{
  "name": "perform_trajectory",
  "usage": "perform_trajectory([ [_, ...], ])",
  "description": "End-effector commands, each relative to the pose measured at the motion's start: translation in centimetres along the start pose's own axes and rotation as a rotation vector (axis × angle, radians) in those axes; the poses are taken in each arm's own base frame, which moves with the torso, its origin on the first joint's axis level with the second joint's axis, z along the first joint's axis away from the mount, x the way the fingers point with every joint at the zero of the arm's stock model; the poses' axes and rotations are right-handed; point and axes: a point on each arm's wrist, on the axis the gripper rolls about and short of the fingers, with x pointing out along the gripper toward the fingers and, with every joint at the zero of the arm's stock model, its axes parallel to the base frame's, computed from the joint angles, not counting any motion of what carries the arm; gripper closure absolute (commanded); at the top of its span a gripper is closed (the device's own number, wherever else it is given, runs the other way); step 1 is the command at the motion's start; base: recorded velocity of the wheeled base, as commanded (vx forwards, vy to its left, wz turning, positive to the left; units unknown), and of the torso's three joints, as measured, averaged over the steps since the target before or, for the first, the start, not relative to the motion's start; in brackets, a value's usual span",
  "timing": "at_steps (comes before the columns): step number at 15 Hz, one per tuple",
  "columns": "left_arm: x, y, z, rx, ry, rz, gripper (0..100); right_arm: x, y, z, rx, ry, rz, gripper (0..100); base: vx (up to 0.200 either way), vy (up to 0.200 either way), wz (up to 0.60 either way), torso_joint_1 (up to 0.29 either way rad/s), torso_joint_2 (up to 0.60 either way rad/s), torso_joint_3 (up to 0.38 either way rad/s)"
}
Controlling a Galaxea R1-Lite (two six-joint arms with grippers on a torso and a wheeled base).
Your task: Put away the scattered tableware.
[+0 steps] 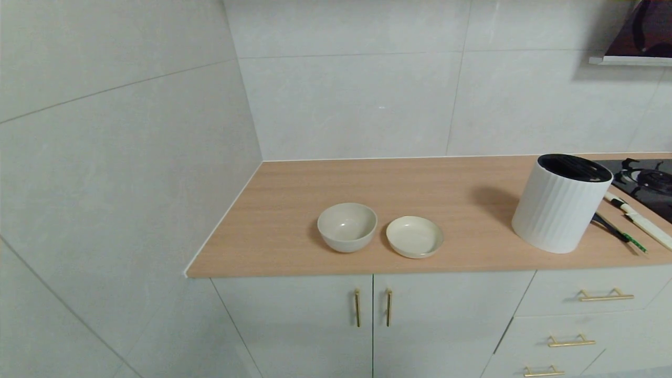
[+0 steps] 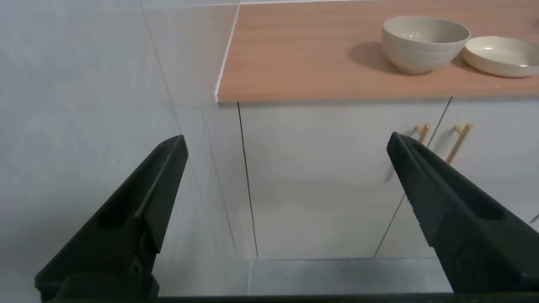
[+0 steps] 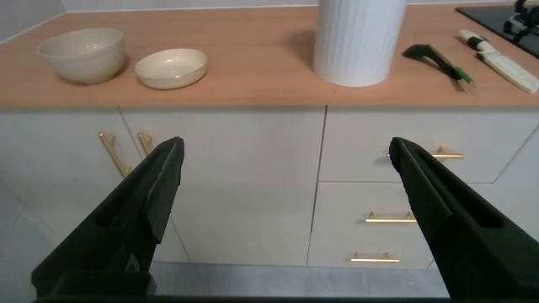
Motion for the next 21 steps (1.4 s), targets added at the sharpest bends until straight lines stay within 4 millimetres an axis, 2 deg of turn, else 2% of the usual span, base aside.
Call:
perform_trajectory([
  [1,0.00,0.00,0.00,-0.001,0.000,0.001,0,0.01,0.00,0.00,0.000,0.001,0.000,0,0.000,0.000,0.00,0.000,0.00,0.000],
  [10,0.00,0.00,0.00,-0.001,0.000,0.001,0,0.01,0.01,0.00,0.000,0.001,0.002,0,0.000,0.000,0.00,-0.006,0.01,0.007],
  [21,0.00,0.00,0.00,-0.001,0.000,0.001,0,0.01,0.01,0.00,0.000,0.001,0.002,0,0.000,0.000,0.00,-0.227,0.51,0.273],
])
